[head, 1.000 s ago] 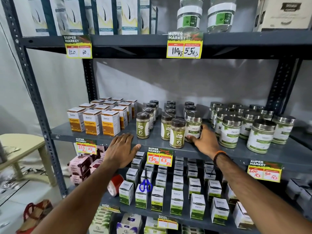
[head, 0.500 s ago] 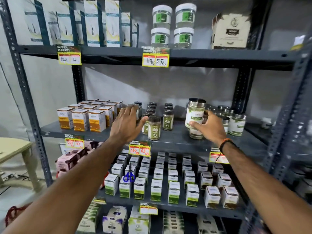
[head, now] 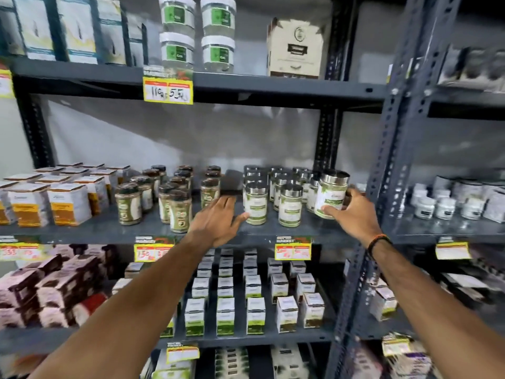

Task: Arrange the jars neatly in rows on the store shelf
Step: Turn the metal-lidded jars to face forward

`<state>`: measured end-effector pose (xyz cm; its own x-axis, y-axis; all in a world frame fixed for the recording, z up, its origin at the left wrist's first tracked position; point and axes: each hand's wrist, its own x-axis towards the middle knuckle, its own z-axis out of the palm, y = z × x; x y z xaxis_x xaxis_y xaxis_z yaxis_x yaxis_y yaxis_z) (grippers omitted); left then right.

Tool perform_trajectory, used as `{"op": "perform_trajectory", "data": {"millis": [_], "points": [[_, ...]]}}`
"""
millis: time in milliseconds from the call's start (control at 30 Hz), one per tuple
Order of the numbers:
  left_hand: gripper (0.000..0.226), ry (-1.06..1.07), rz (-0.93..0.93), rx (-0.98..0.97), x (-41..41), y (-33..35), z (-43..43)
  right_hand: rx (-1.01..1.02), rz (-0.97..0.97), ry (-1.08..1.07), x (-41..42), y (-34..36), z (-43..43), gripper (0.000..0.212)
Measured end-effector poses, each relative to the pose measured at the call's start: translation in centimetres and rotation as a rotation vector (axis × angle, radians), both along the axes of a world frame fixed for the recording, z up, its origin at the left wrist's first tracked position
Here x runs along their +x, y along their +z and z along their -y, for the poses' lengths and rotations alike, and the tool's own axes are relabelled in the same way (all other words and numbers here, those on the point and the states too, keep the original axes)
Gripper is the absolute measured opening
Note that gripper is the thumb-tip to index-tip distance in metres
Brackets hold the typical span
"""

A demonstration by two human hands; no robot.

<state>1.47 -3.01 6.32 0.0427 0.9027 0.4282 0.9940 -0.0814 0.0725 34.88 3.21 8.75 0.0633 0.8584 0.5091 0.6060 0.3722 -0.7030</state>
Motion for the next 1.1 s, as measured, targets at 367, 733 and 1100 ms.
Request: {"op": "perform_trajectory", "data": {"millis": [367, 733, 1100], "points": [[0.082, 0.026, -0.037, -0.206, -1.0, -4.5, -3.2, -0.103, 0.003, -0.043, -0.4, -4.0, -4.5, 0.064], [0.084, 0.040, -0.073, -0.137, -1.3, -5.3, -3.5, -0.123, -0.013, -0.073, -1.0, -5.7, -4.3, 0.078], [0.085, 0.033, -0.084, -0.099, -1.7, -5.9, -4.0, -0.144, 0.058, -0.159, -1.9, -5.5, -6.2, 0.060]]}}
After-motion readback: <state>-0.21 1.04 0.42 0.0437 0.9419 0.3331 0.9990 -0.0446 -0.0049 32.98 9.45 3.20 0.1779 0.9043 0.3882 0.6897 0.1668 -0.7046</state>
